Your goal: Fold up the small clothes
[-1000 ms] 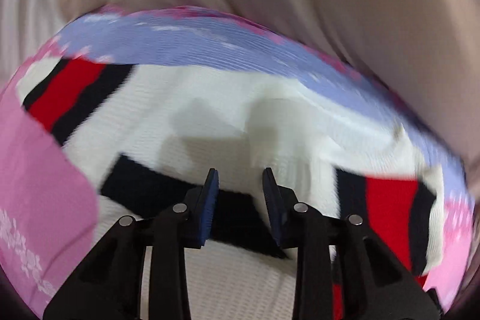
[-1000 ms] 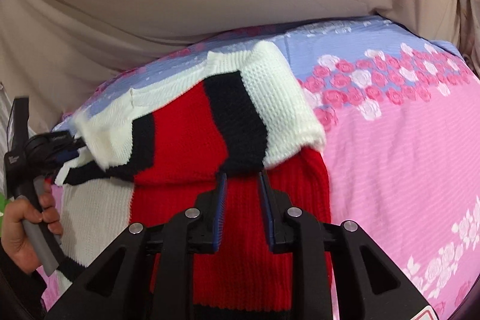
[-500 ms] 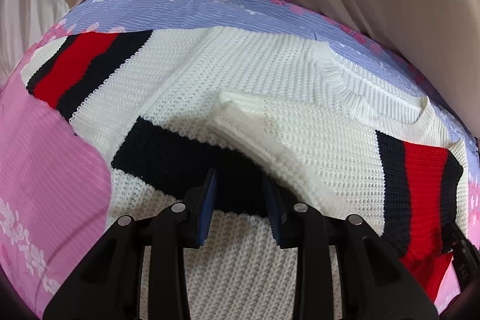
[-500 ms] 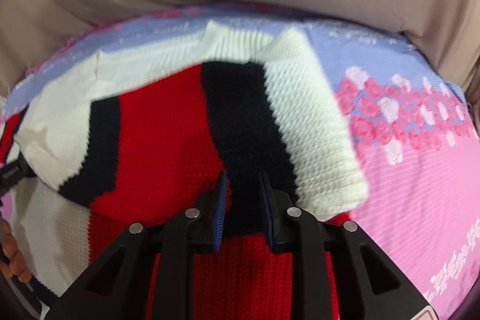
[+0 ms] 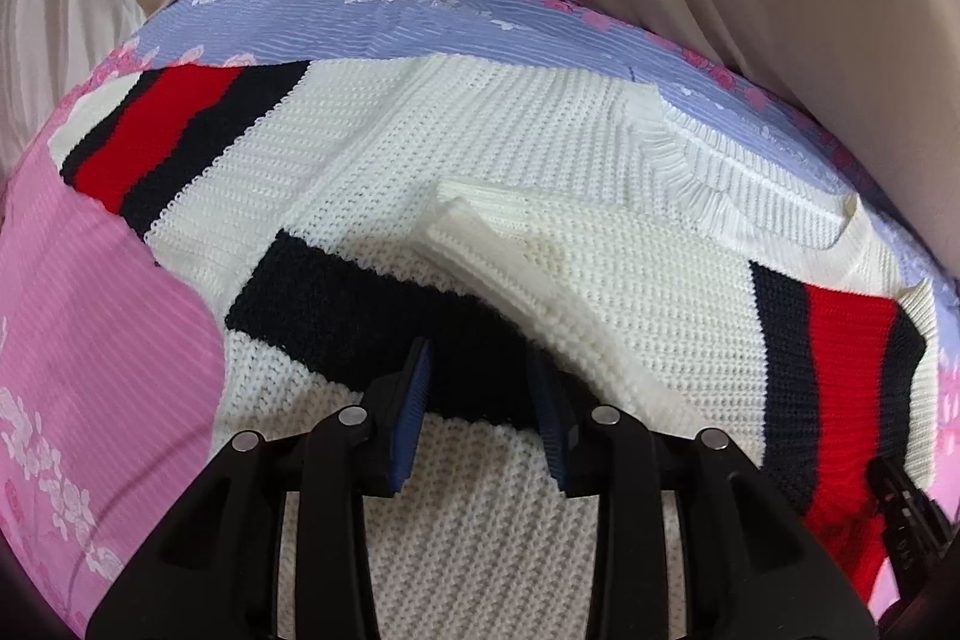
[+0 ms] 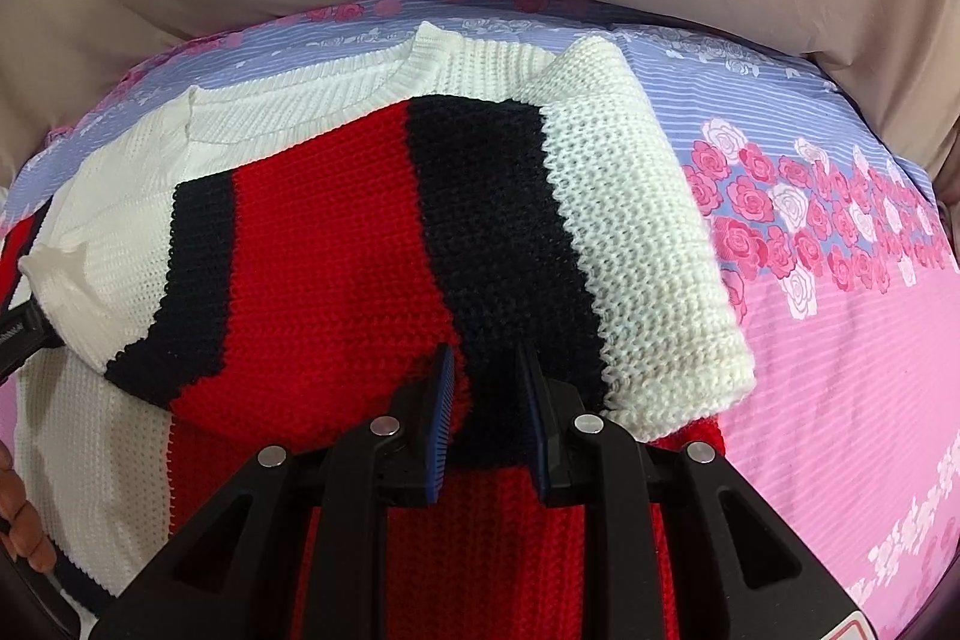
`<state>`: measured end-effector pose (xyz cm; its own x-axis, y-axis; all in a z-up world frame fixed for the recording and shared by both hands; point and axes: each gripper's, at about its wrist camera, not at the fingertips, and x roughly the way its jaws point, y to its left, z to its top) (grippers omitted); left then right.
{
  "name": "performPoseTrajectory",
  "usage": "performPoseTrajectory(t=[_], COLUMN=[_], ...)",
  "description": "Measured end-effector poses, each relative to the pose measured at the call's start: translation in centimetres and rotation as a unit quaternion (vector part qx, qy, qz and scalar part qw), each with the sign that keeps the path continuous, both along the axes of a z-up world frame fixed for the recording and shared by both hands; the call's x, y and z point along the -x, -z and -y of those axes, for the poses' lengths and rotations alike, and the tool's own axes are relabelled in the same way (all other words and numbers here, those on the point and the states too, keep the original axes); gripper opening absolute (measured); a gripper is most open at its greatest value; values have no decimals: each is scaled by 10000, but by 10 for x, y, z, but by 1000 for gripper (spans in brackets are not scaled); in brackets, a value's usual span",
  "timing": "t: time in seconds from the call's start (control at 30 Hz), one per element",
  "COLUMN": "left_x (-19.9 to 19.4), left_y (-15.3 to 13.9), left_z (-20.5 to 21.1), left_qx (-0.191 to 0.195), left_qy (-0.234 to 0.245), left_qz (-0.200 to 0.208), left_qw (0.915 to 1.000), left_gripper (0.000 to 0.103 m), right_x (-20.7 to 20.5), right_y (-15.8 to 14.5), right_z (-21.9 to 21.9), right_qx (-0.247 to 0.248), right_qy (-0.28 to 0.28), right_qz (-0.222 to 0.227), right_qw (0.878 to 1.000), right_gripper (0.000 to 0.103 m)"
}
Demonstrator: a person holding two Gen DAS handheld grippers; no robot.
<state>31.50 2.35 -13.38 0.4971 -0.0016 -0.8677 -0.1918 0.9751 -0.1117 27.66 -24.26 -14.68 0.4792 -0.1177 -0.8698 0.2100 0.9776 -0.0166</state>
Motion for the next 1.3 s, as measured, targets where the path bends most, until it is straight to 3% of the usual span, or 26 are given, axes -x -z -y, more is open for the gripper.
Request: performPoseTrajectory(t=[0.13,0.43,0.53,0.6,0.63,0.7,0.8,0.87,0.9,0.97,1.03,1.1,1.2,1.3], left_x=[1,1,8,12,12,6,-5,-9,-7,-1,1,-4,0,12], left_y=[-5,-11,-23,-32,-35,-32,-14,0,1,-5,-8,4,-6,-31], left_z=[2,6,1,1,3,10,19,21,19,15,13,12,0,-34], left_qx=[165,224,423,561,573,456,298,228,236,319,207,66,315,467], left_qy=[-35,-120,-164,-185,-204,-130,6,22,-20,-51,-19,41,61,-181], left_qz=[6,88,219,312,332,287,42,-182,-154,24,124,-53,69,449], left_qw=[9999,9996,9987,9978,9976,9985,9995,9996,9996,9995,9997,10000,9995,9977], left_gripper=[45,44,45,55,65,68,59,34,32,18,18,18,20,34], right_x=[0,0,0,0,0,0,0,1,3,7,6,7,19,44], right_y=[2,4,4,4,4,4,4,2,-1,-5,1,3,-15,-35], right_z=[-2,-3,-3,-3,-3,-3,-3,-2,-2,-1,-1,-3,-7,-16], right_qx=[41,96,98,106,107,106,104,72,23,-9,11,104,3,-115], right_qy=[1,6,5,5,8,11,20,26,29,21,-1,-9,-34,-119], right_qz=[9,22,28,30,31,29,31,62,124,209,111,88,214,421], right_qw=[10000,10000,9999,9999,9999,9999,9999,10000,9999,9998,9999,9999,9998,9990], right_gripper=[22,23,23,23,23,23,23,23,23,23,24,25,25,29])
